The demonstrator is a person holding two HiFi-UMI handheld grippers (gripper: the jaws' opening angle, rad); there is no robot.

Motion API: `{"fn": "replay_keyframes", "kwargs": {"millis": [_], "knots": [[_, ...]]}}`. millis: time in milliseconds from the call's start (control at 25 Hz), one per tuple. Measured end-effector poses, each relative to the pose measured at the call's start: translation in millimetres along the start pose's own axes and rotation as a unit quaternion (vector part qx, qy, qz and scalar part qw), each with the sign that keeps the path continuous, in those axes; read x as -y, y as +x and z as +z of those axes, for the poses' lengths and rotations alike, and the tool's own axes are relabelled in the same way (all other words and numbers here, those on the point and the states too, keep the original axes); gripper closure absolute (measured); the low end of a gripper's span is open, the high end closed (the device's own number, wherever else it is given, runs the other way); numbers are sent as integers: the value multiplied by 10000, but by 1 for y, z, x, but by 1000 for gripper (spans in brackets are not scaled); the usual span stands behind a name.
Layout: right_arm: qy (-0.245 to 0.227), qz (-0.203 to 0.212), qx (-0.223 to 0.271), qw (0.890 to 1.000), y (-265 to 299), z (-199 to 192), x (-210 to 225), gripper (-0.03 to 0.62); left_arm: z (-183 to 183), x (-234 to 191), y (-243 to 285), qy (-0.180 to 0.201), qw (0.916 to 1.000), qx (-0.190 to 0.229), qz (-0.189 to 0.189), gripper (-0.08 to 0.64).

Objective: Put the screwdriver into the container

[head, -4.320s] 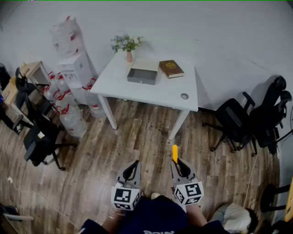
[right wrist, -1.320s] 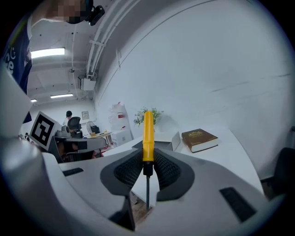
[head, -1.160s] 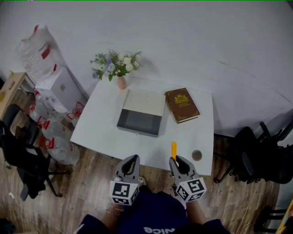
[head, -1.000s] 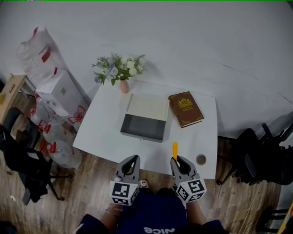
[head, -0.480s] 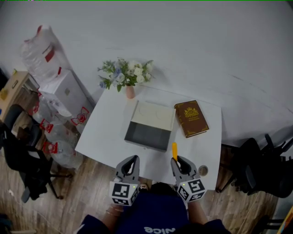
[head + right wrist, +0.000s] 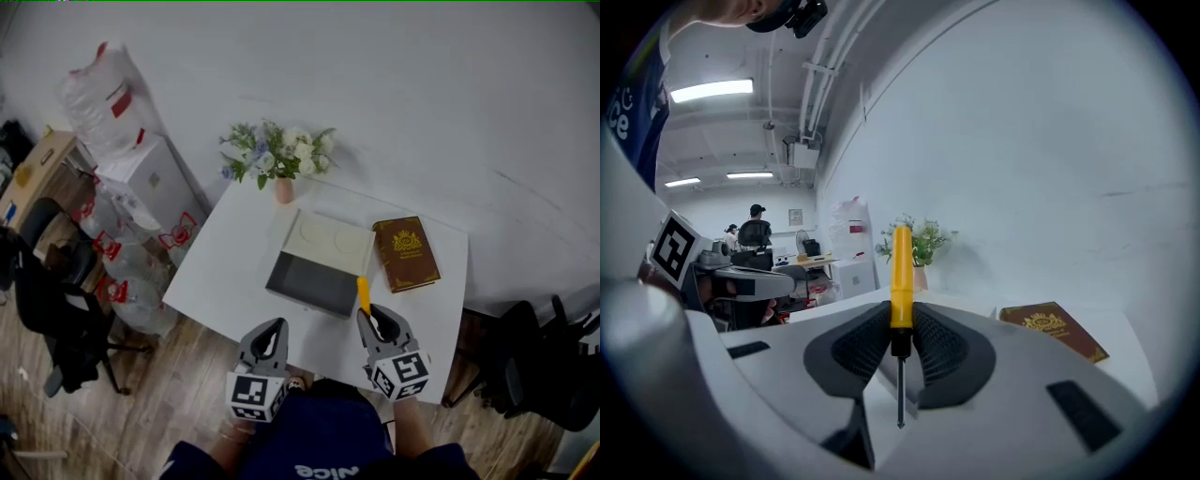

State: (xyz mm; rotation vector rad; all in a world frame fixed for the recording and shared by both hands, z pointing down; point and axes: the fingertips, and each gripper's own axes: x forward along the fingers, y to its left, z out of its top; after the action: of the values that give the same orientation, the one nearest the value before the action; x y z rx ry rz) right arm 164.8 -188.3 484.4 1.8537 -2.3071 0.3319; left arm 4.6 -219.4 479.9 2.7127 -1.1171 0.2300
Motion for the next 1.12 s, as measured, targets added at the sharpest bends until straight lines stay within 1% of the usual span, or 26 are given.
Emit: {"fn": "replay_keyframes", "kwargs": {"millis": [160,360,520,640,840,1000,1120], "knots": [[-349,329,-134,9988,22,10,-4,503,1,-9,-1,-23,9999,36,149,543],[-696,714,-323,9945,50,17,-10,503,4,-16,2,-36,9996,65,283,543],[-916,914,-529,9902,71,15,-11,503,4,-20,2,-81,9992,59,380,543],[-1007,1139,-706,9859,85,12,-14,503,2,-24,0,-102,9988,20,479,543],[-1237,1479,-1178,9741,109,-7,-18,503,0,-30,-1,-94,9981,6,611,543],[-1359,1616,-1565,9649,128,-32,-20,503,0,-37,-4,-94,9972,-44,747,543],[-1541,1688,-1826,9562,141,-48,-19,503,2,-42,-6,-85,9963,-25,853,543]]}}
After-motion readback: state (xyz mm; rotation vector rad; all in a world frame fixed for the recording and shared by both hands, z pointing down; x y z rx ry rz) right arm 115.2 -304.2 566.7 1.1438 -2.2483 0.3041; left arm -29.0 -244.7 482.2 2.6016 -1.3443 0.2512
